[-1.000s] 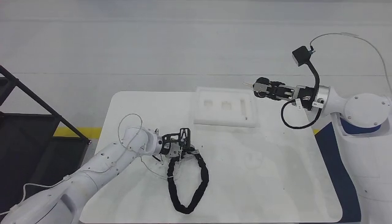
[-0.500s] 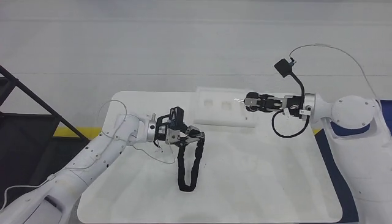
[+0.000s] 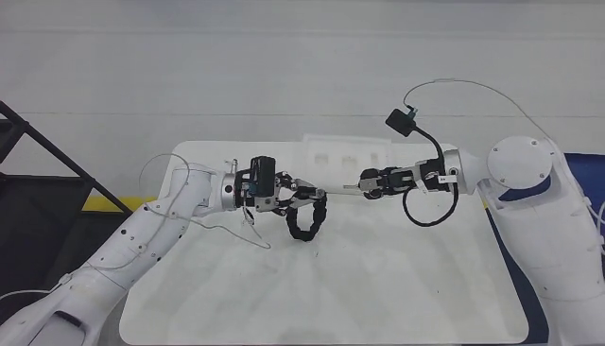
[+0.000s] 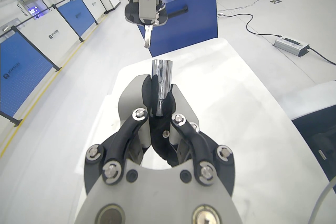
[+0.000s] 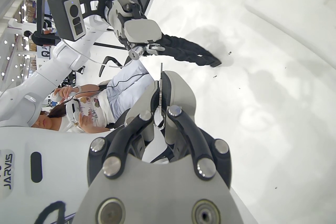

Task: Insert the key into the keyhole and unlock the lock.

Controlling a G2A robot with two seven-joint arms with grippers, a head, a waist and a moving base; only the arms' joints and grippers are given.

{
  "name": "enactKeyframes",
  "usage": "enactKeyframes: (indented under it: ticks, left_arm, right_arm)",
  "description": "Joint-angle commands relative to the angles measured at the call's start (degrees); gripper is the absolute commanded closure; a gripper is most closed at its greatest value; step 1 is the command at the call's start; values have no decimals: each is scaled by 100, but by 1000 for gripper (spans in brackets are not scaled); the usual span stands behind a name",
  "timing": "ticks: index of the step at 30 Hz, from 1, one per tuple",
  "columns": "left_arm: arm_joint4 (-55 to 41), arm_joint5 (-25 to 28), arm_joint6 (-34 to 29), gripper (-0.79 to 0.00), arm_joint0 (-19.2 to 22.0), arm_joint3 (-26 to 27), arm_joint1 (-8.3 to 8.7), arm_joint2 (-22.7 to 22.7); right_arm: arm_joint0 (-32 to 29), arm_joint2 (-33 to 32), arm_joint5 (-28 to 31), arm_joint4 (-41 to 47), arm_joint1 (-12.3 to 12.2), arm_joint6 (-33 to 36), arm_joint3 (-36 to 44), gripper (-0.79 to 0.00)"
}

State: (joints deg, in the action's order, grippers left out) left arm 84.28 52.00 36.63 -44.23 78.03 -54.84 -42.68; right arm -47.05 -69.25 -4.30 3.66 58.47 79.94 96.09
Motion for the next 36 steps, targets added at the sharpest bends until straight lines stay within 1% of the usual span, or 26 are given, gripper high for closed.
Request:
enactKeyframes:
  ticks: [1, 13, 14, 15, 18, 20, 27, 33, 36]
  left_arm:
    - [60, -58, 140, 0, -4, -21, -9, 10]
    - [60, -58, 140, 0, -4, -21, -9, 10]
    - [52, -83, 116, 0, -22, -19, -10, 9]
    - [-4, -128, 37, 0, -80, 8, -14, 3]
    - [-23, -46, -113, 0, -134, 93, -28, 18]
    - [112, -4, -199, 0, -93, 154, -51, 67]
    - [490, -60, -34, 0, 63, 156, -160, 235]
    - [652, -124, 243, 0, 133, -23, -228, 301]
    - [684, -164, 342, 0, 141, -107, -246, 292]
  right_arm:
    - [10, 5, 189, 46, 2, -30, 40, 0]
    - [-7, 6, 189, 49, 3, -70, 44, 0]
    - [-60, 19, 169, 30, 0, -155, 80, 0]
    - [-59, 47, 103, -29, -9, -77, 159, 0]
    - [121, 184, -25, -155, -22, 232, 440, 0]
    - [314, 351, -99, -338, -19, 433, 570, 0]
    - [888, 833, -325, -607, 27, 682, 689, 0]
    - [1142, 1116, -565, -849, 42, 788, 712, 0]
    - [1202, 1182, -616, -817, 46, 777, 711, 0]
